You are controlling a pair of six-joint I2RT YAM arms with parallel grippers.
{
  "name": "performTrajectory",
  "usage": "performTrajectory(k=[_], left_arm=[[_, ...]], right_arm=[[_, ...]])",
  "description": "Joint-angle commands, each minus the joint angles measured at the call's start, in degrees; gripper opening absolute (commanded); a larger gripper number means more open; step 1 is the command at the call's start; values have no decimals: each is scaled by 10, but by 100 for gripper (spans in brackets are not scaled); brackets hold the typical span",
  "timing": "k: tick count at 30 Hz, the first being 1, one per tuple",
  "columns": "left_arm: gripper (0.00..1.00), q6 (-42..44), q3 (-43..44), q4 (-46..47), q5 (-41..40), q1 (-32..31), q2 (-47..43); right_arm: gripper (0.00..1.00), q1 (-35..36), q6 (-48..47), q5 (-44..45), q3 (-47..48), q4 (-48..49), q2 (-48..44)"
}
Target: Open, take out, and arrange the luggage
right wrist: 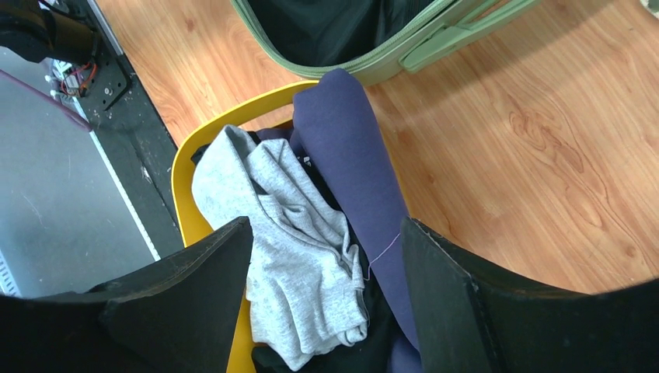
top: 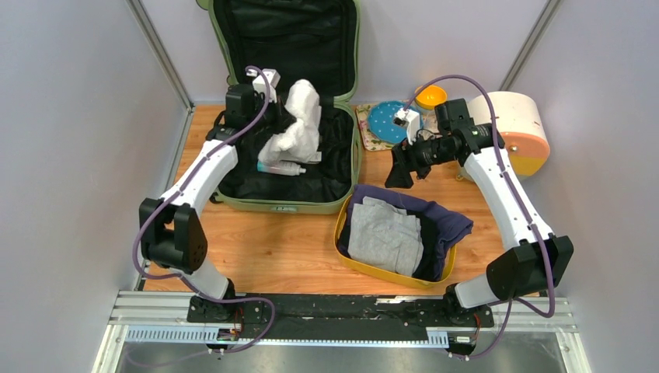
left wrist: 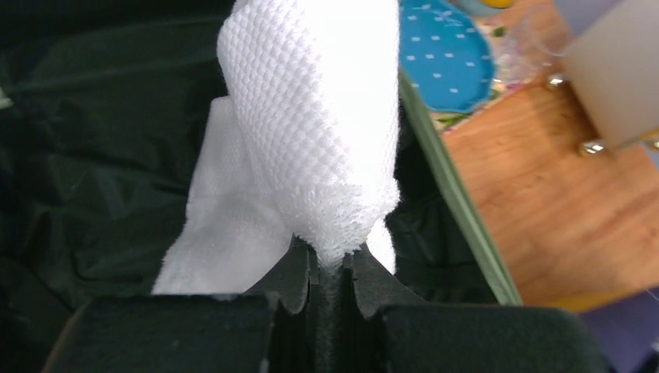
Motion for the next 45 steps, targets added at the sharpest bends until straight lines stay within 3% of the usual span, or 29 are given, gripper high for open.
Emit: performTrajectory(k=[1, 9, 14, 18, 22, 25, 35, 41, 45], left_arm=[[0, 29, 10, -2, 110, -5, -79], [0, 99, -33, -110, 154, -17, -217], [0, 143, -80, -175, 73, -108, -287], [0, 134, -107, -166, -69, -231, -296], [0, 112, -99, -137, -233, -397, -259], [0, 85, -87, -99, -238, -453, -213], [0, -15, -8, 29, -181, -521, -18], [0, -46, 10, 99, -145, -557, 34], [0, -31, 21, 124, -175, -579, 52]], right_arm=[[73, -6, 34, -23, 32, 32, 5], [73, -21, 85, -42, 42, 58, 5], [73, -65, 134, -60, 41, 66, 9], [72, -121, 159, -60, 41, 62, 0], [72, -188, 149, -55, 44, 39, -29], [72, -224, 125, -55, 29, 9, -59], [72, -280, 74, -51, -32, -30, -137], [72, -303, 15, -70, 4, -92, -135], [72, -303, -6, -79, 1, -102, -140]])
